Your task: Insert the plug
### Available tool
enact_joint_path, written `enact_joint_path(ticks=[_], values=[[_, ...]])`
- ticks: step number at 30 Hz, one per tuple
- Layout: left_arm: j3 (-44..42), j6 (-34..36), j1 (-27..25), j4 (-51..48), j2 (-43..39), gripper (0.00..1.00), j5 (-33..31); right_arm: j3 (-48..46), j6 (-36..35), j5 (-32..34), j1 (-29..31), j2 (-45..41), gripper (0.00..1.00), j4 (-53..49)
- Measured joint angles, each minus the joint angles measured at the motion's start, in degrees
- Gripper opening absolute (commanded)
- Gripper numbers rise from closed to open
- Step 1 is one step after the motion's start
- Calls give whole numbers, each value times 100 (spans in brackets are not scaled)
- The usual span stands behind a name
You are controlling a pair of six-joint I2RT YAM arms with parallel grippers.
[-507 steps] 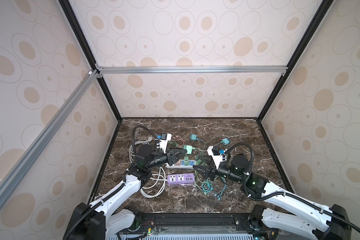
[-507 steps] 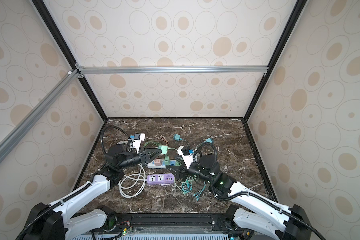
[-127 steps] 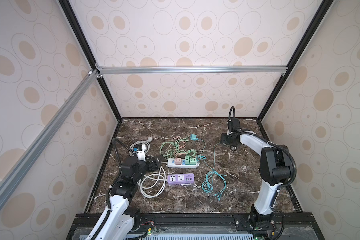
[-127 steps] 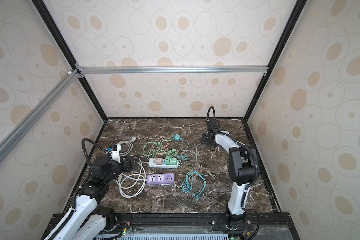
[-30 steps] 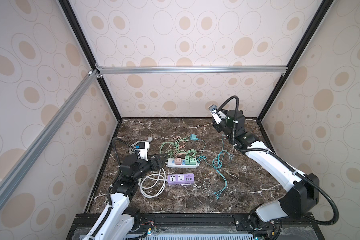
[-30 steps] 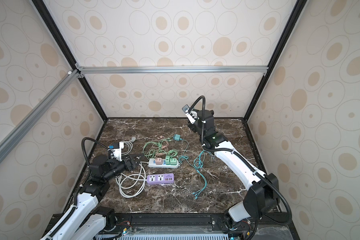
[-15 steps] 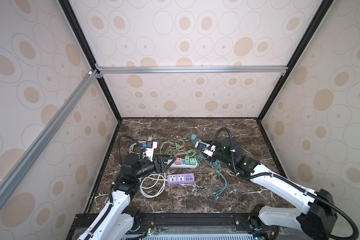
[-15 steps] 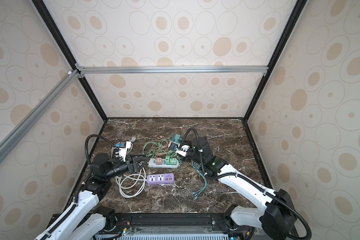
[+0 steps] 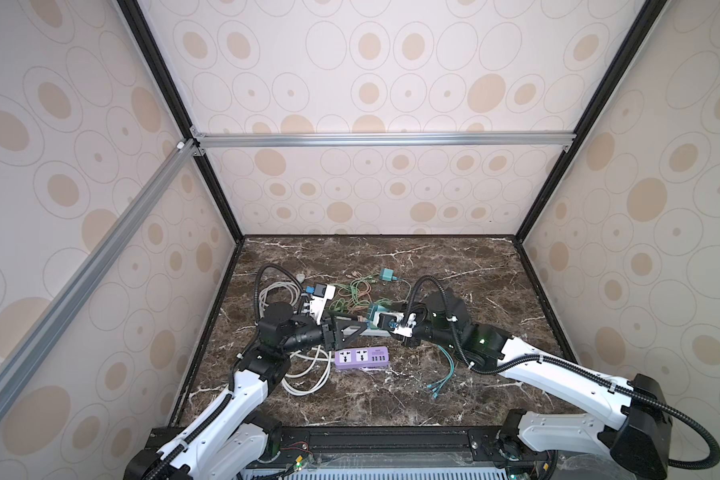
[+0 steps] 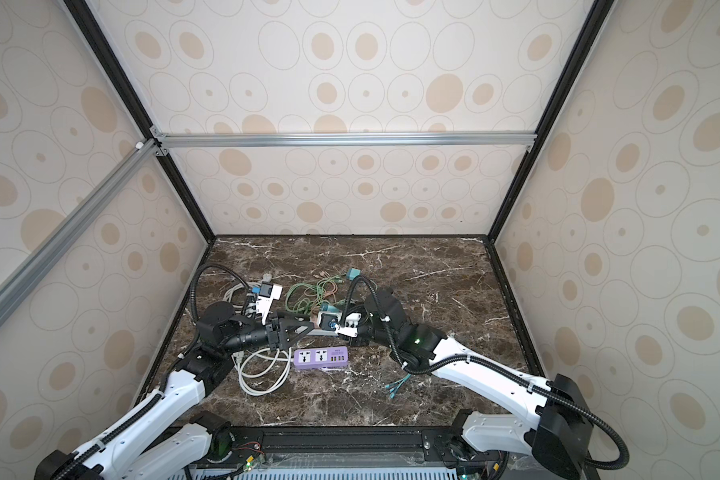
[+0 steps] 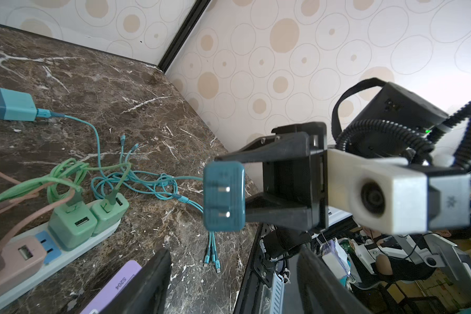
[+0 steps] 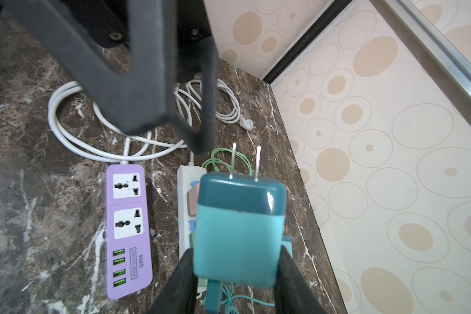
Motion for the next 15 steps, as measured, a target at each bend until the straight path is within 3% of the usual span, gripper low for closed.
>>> enact_joint_path(ticks=[15], values=[[87,24,-173,35,409,53,2,2,42,-208,238,63,21,-212]])
